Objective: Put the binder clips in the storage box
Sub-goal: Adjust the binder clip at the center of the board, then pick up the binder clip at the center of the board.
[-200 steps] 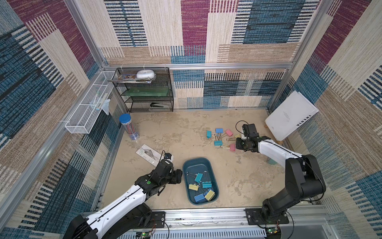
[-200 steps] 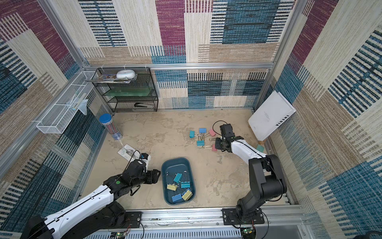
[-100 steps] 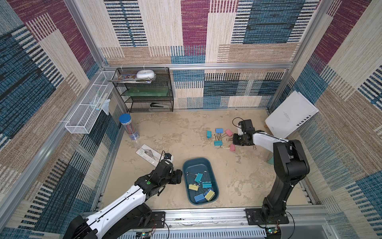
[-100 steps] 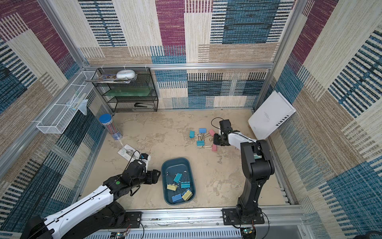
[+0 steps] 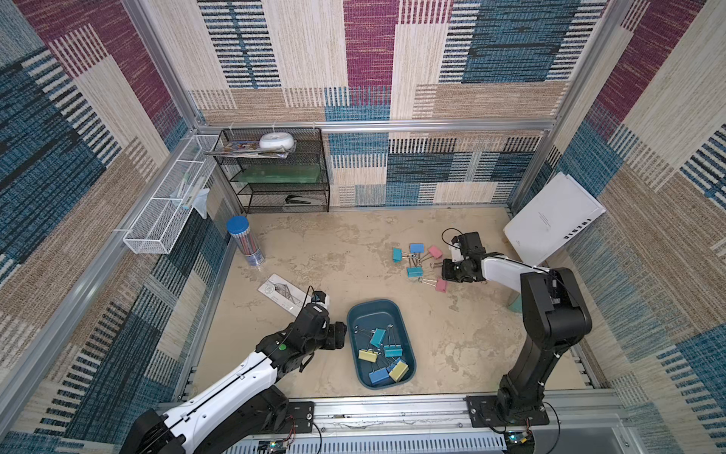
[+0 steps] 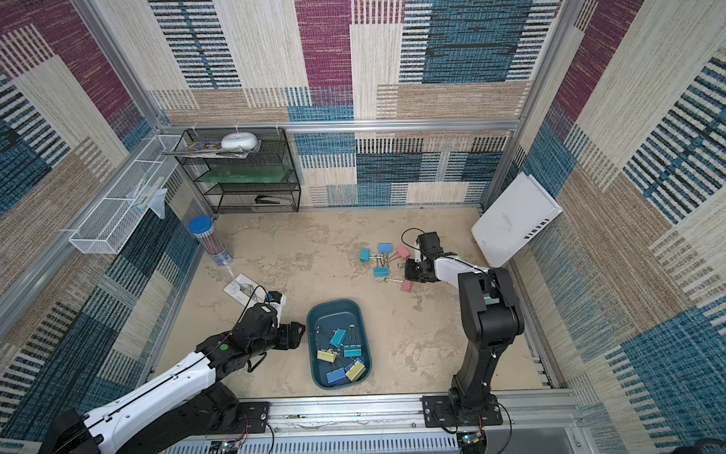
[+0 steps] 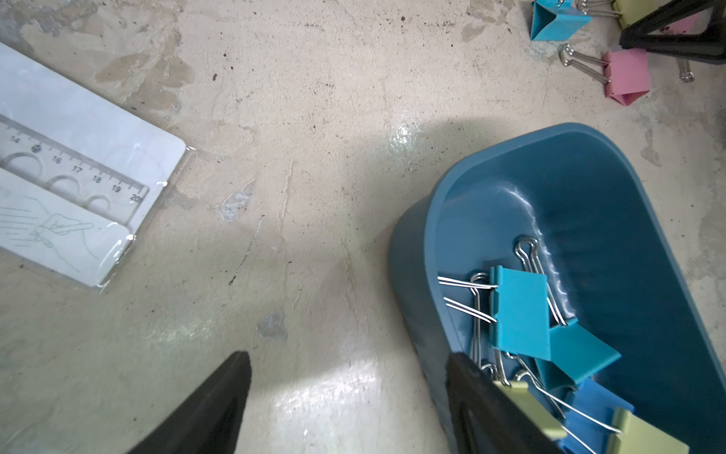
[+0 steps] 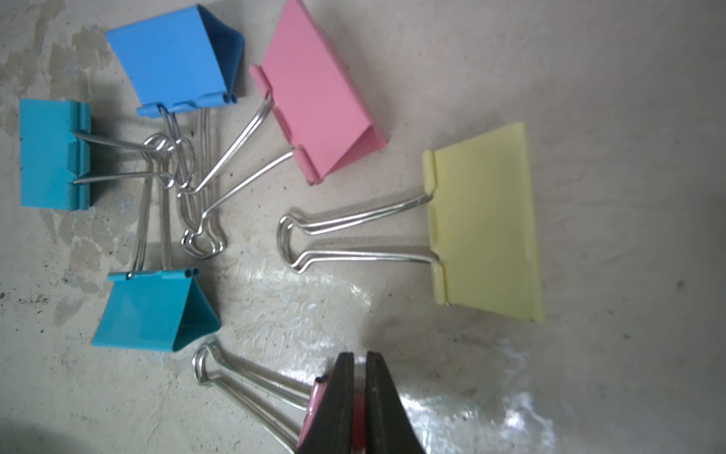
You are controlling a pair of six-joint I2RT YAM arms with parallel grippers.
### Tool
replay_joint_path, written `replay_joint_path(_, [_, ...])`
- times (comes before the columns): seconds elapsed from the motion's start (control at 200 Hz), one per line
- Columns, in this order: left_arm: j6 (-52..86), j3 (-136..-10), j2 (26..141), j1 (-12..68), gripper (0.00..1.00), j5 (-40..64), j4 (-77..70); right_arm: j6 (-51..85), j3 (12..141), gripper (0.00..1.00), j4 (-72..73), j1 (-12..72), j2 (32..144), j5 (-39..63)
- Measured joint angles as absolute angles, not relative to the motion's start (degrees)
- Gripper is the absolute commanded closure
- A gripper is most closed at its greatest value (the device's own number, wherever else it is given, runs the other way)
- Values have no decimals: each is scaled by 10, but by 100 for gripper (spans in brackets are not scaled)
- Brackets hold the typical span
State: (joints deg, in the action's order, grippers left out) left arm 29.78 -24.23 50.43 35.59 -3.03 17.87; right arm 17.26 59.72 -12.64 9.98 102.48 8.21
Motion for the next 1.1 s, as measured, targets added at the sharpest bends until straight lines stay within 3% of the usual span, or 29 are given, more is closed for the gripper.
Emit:
replay_joint_path(0.295, [298, -238, 500, 356, 18, -30, 176, 181, 502, 75, -139, 113, 913, 148])
replay_joint_path(0.356, [298, -237, 499, 356, 18, -30, 176, 178, 497, 65, -142, 114, 899, 158])
replay_joint_path(0.471, [298, -234, 494, 356, 18, -30, 176, 167, 493, 32, -146, 113, 874, 166])
replay_joint_path(0.561, [298, -232, 492, 356, 18, -30, 176, 145, 493, 19, -151, 113, 861, 155])
replay_joint_path(1.102, [297, -232, 487, 356, 18, -24, 176, -17, 467, 14, -98, 131, 912, 117])
